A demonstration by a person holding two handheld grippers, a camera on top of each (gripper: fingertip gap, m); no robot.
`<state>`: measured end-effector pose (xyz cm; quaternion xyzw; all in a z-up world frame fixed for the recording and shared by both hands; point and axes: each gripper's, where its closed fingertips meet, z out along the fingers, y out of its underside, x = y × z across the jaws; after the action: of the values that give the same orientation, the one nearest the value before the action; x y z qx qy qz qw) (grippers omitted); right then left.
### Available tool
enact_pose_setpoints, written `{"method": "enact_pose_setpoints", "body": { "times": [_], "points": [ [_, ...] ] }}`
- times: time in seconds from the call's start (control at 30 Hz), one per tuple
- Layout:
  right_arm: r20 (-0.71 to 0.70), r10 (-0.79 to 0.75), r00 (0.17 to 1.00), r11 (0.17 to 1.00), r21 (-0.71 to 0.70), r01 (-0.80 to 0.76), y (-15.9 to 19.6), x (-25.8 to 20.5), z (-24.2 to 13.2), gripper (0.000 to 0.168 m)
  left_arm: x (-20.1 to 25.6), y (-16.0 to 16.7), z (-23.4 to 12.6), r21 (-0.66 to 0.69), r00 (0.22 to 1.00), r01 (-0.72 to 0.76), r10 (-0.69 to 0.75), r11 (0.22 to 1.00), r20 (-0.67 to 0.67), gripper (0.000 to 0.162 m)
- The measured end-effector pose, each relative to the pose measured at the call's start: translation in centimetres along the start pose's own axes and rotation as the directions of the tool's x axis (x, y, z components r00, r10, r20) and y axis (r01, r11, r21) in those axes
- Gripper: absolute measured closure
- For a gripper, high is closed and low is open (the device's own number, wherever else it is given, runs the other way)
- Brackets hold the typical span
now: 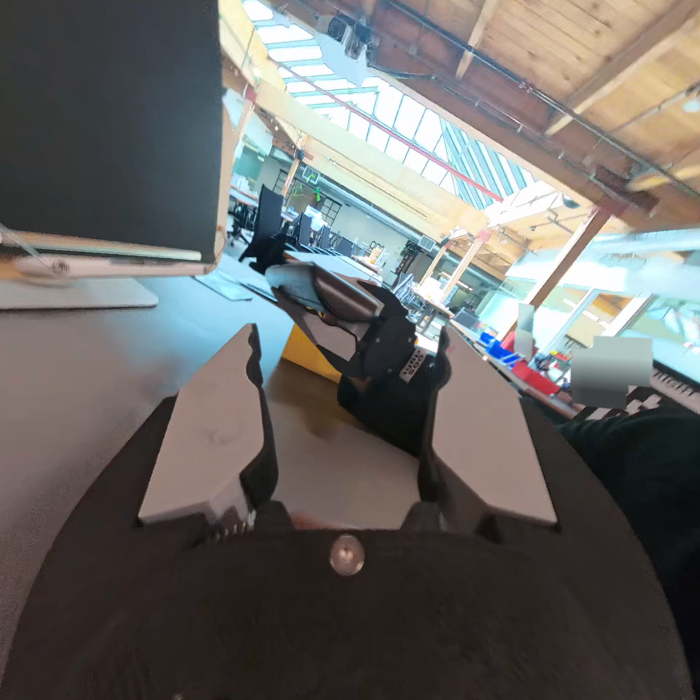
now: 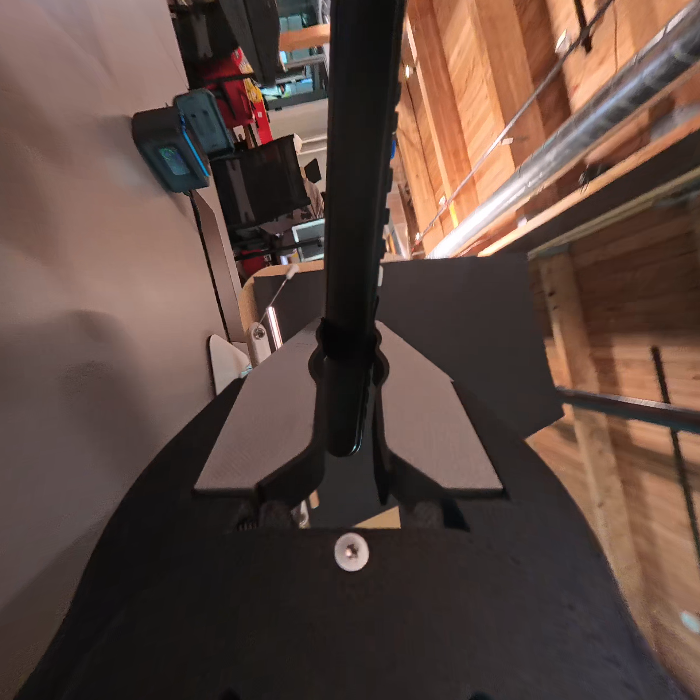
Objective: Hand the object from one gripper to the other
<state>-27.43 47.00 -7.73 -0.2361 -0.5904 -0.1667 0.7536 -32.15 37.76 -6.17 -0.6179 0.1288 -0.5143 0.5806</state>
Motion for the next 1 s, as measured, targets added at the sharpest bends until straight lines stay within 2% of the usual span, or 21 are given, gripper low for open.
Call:
{"method": "enact_pose_setpoints", "body": {
  "times": [0.13, 0.2, 0.3, 0.4, 0.47, 0.5, 0.67, 0.87, 1.0],
  "points": [
    [0.002, -0.165, 0.986, 0.985, 0.051, 0.165, -1.6, -1.3, 0.2, 0.15, -1.6, 1.3, -0.1, -0.07, 0.994, 0.108, -0.106, 0.992, 0.042, 0.067],
    [-0.003, -0.206, 0.978, 0.977, 0.063, 0.206, -1.9, -1.7, 0.3, 0.15, -1.5, 2.2, 0.2, -0.114, 0.99, 0.137, -0.134, 0.984, 0.036, 0.064],
    [-0.018, -0.248, 0.969, 0.964, 0.096, 0.248, -2.4, -1.7, 0.1, 0.15, -2.0, 3.4, 0.3, -0.174, 0.988, 0.149, -0.141, 0.973, 0.057, 0.07],
    [-0.011, -0.276, 0.961, 0.952, 0.135, 0.275, -3.0, -2.2, -0.1, 0.151, -2.0, 3.5, 0.1, -0.181, 0.984, 0.178, -0.174, 0.967, 0.038, 0.082],
    [-0.002, -0.296, 0.955, 0.943, 0.159, 0.292, -3.5, -2.9, -0.1, 0.15, -1.7, 3.8, -0.1, -0.201, 0.984, 0.176, -0.178, 0.964, 0.008, 0.106],
    [-0.001, -0.311, 0.95, 0.936, 0.171, 0.307, -3.8, -3.2, -0.1, 0.15, -1.7, 4.1, 0.0, -0.215, 0.984, 0.176, -0.179, 0.961, 0.006, 0.111],
    [-0.015, -0.355, 0.935, 0.91, 0.223, 0.349, -5.6, -4.0, -0.4, 0.149, -1.2, 7.3, 0.6, -0.361, 0.984, 0.16, -0.177, 0.919, -0.015, 0.119],
    [-0.016, -0.321, 0.947, 0.926, 0.206, 0.317, -5.4, -3.8, -0.2, 0.143, -2.3, 8.6, 0.7, -0.412, 0.996, 0.092, -0.088, 0.907, 0.028, 0.13],
    [0.034, -0.145, 0.989, 0.963, 0.236, 0.133, -5.0, -3.6, -0.4, 0.135, -2.8, 7.3, 0.8, -0.341, 0.993, 0.119, -0.114, 0.932, 0.037, 0.136]
  ]
}}
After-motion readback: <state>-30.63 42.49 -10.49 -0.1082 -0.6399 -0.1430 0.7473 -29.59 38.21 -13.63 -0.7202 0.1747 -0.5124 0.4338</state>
